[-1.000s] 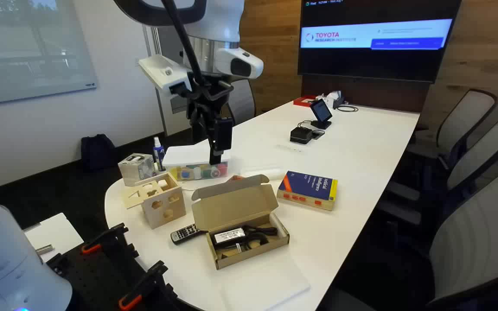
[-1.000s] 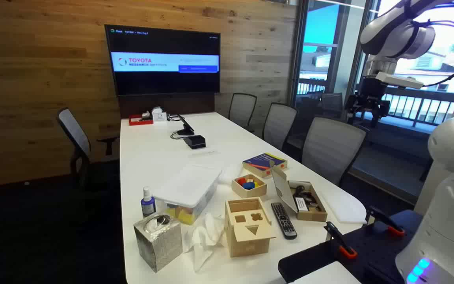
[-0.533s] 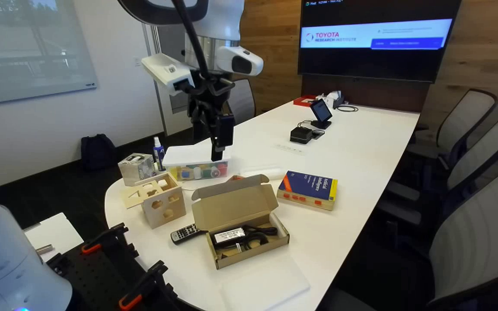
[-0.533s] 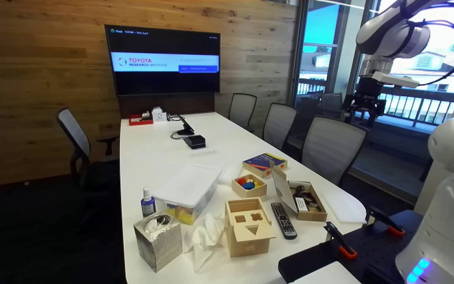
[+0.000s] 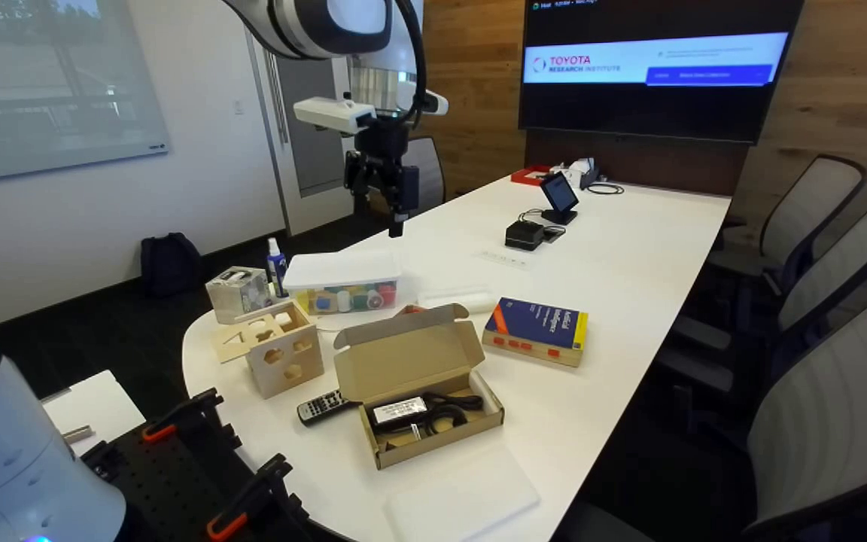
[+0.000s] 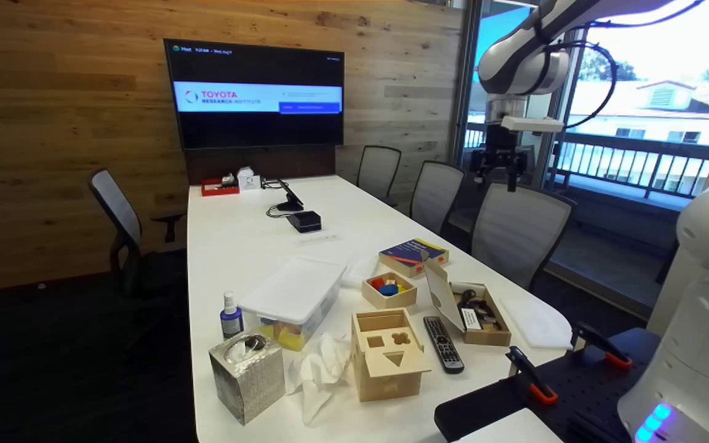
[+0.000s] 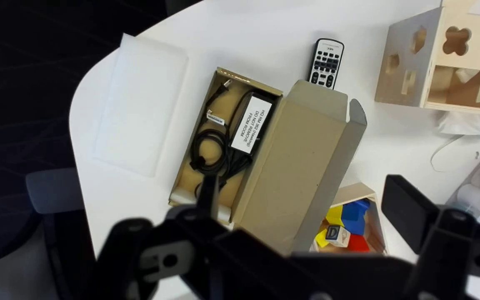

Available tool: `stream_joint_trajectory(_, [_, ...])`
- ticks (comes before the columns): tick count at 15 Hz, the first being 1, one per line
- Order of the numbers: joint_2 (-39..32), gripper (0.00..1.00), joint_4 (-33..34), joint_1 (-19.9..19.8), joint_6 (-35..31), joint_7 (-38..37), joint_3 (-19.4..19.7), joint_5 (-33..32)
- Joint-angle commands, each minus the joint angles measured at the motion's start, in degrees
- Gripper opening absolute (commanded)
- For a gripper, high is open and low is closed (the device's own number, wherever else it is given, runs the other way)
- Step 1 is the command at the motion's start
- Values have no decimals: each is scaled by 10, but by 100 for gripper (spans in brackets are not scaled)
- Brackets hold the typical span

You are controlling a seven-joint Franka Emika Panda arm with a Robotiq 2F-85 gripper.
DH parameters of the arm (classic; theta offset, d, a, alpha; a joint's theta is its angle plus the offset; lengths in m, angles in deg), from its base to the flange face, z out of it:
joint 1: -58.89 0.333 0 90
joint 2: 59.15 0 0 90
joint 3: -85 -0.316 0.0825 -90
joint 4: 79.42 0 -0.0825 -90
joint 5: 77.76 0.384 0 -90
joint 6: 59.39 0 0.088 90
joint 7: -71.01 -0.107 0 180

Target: Close the brown box.

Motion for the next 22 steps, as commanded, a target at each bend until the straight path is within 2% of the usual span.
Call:
stream_joint_trajectory(1, [-140,100,100,20,0,-58,-28,-17])
stream_joint_trajectory(4, [-241,100,166,43,-2,-109,-41,-26])
stream_joint_trajectory(10, [-403,100,286,76,25,-181,-33,-28])
stream_joint_trajectory(16, [-509,100,374,82,20,-191,-33,-18])
stream_joint_trajectory(22, [-582,100,458,104,84,-231,-15,-31])
